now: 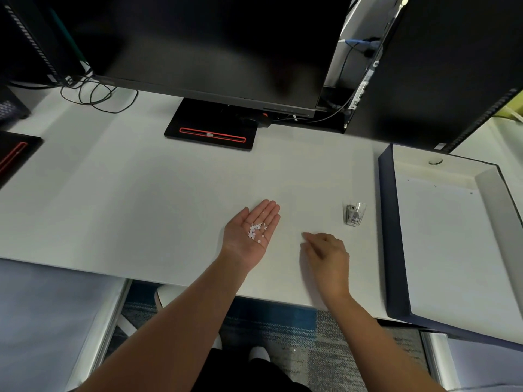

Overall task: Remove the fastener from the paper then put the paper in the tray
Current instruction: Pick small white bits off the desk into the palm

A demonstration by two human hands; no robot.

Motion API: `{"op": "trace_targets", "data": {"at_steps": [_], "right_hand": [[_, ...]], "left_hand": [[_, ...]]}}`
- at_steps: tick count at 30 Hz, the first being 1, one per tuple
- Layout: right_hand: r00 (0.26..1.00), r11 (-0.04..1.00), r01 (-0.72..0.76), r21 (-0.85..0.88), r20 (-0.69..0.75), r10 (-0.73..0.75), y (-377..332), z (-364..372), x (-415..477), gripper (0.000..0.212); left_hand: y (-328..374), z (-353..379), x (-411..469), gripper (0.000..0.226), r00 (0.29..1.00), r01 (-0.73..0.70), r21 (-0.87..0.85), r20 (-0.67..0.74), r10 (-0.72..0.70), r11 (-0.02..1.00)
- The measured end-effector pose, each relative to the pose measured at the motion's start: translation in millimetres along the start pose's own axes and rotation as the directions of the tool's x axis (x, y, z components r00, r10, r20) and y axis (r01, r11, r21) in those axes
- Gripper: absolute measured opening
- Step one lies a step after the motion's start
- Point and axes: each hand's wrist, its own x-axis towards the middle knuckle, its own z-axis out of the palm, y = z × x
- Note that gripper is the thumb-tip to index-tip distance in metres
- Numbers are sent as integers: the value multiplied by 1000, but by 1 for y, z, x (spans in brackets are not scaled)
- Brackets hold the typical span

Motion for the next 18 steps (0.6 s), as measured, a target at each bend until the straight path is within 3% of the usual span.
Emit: {"op": "trace_targets", "data": {"at_steps": [6, 9, 12, 15, 18], "right_hand": [[971, 950, 225, -216, -30, -237, 2, 8, 0, 27], [933, 801, 340, -493, 71, -353, 2, 9, -5, 38], [908, 706, 392, -589, 125, -400, -4, 6, -7, 53], [924, 795, 371, -480, 103, -369, 1, 8, -2, 46], [987, 990, 141, -26, 85, -138, -1, 1, 7, 33]], "left_hand": [[0, 0, 0, 41, 1000, 5, -1, 3, -5, 1000], [0, 1, 0, 41, 1000, 5, 0, 3, -5, 1000], [-1, 1, 1, 41, 1000, 9, 2, 3, -9, 1000], [-3, 2, 2, 41, 1000, 17, -4, 3, -17, 1000], [-5, 3, 2, 41, 1000, 16, 5, 3, -16, 1000]]}}
